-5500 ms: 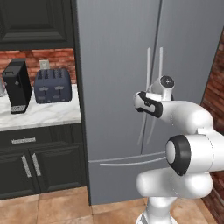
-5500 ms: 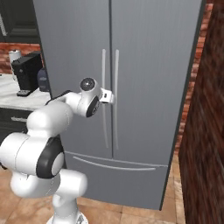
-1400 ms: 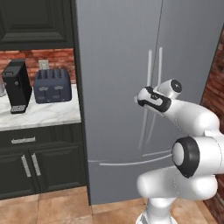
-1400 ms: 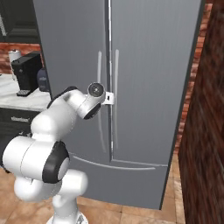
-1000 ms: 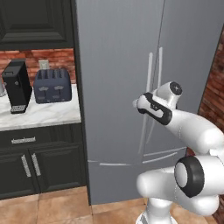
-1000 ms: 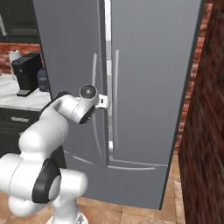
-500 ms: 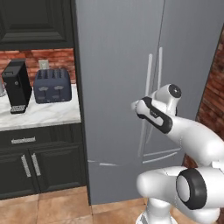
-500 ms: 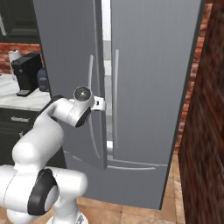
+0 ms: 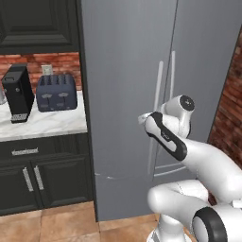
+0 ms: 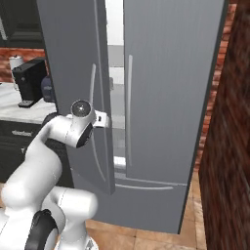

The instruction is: Retrieve the sausage and cheese from the fridge and place them on the cutting board on the counter.

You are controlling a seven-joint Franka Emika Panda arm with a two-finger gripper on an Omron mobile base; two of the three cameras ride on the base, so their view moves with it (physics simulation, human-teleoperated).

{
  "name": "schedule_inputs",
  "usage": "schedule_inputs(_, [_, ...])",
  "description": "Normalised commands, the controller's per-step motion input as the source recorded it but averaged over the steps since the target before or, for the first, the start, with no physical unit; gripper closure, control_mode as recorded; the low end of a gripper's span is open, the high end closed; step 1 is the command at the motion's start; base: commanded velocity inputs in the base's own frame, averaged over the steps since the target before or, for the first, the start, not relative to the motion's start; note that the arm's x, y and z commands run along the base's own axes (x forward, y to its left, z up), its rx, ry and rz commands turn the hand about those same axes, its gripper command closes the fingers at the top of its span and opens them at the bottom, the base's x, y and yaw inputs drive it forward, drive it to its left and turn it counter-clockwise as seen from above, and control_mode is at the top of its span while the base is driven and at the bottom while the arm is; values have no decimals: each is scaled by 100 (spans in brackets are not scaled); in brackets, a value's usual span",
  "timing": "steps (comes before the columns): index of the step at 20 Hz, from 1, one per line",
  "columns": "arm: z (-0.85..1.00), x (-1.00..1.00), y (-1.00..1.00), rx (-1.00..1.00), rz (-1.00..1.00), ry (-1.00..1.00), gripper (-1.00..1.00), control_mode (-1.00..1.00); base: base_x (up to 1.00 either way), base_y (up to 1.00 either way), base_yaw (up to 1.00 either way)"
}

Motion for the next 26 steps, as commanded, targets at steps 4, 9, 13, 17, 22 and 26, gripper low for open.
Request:
schedule_inputs(4, [24,-6,17,0,1,0,100,-100,0,0,0])
schedule_inputs(9, [23,-14,20,0,2,0,100,-100,0,0,0])
schedule_inputs(13, [18,-20,21,0,2,0,-100,-100,0,0,0])
schedule_inputs(17, [24,-20,4,0,2,0,-100,-100,0,0,0])
schedule_inputs(22, [28,-28,-31,0,0,0,-100,-100,0,0,0])
schedule_inputs(26, [34,-62,-55,0,0,0,-100,-100,0,0,0])
